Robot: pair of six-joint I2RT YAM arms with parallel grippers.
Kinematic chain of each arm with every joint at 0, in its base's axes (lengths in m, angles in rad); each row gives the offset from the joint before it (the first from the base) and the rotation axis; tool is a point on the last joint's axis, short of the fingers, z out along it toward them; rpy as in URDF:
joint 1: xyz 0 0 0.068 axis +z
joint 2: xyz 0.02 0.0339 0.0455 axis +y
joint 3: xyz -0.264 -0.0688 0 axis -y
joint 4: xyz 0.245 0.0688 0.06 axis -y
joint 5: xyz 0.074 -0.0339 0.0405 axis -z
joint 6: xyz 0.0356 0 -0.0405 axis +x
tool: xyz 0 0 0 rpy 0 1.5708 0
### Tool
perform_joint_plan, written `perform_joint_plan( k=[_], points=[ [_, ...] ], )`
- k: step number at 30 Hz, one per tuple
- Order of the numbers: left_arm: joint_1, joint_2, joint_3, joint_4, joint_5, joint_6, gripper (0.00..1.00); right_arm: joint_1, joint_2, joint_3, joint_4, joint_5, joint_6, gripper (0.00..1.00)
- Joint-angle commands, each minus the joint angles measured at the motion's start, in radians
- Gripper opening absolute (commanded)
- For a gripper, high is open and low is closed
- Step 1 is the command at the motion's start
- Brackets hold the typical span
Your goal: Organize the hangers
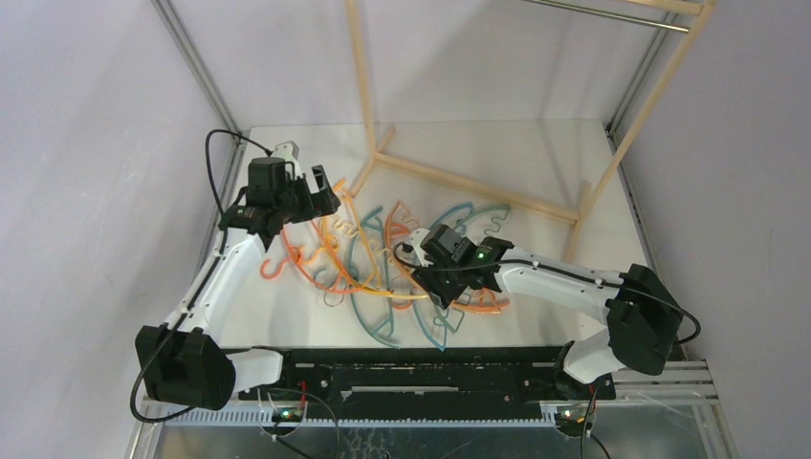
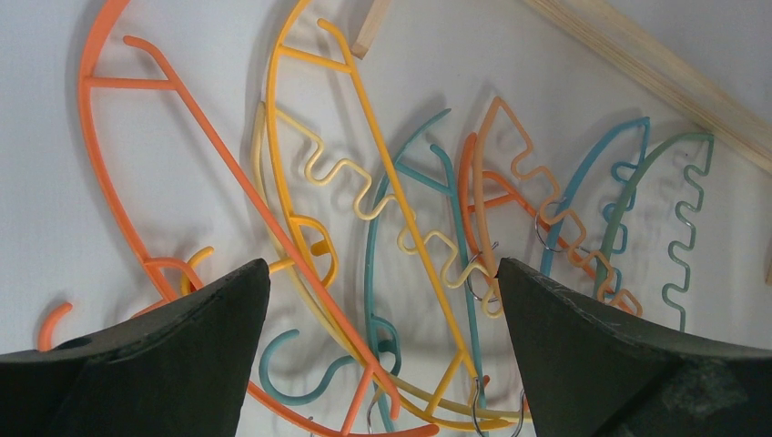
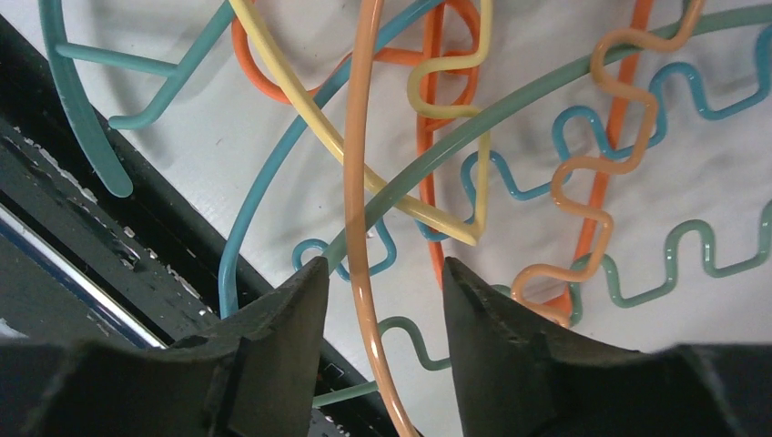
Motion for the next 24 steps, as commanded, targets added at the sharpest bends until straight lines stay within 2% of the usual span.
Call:
perform_joint_plan(
  k=[1,6,11,12,15,16,24],
  points=[
    [0.005,-0.008,-0.015,0.034,0.002,-0.007,1.00,0.008,0.010,-0.010,0.055,-0.029,-0.006,0.56],
    [0.005,-0.008,-0.029,0.028,0.000,-0.010,1.00,-0.001,0.033,-0.010,0.061,-0.040,-0.009,0.54],
    [0.006,-0.039,-0.056,0.045,-0.011,-0.005,1.00,-0.004,0.052,-0.010,0.060,-0.053,-0.010,0.44],
    [0.006,-0.043,-0.058,0.048,-0.014,-0.003,1.00,-0.004,0.052,-0.010,0.059,-0.049,-0.009,0.38],
    [0.006,-0.045,-0.053,0.039,-0.027,0.001,1.00,-0.008,0.041,-0.010,0.051,-0.038,-0.006,0.06],
    [0.005,-0.040,-0.050,0.034,-0.028,0.002,1.00,-0.010,0.034,-0.005,0.044,-0.032,-0.006,0.00],
    [0.004,-0.051,-0.036,0.023,-0.022,-0.001,1.00,-0.037,-0.039,0.194,-0.128,-0.080,-0.037,0.00]
  ],
)
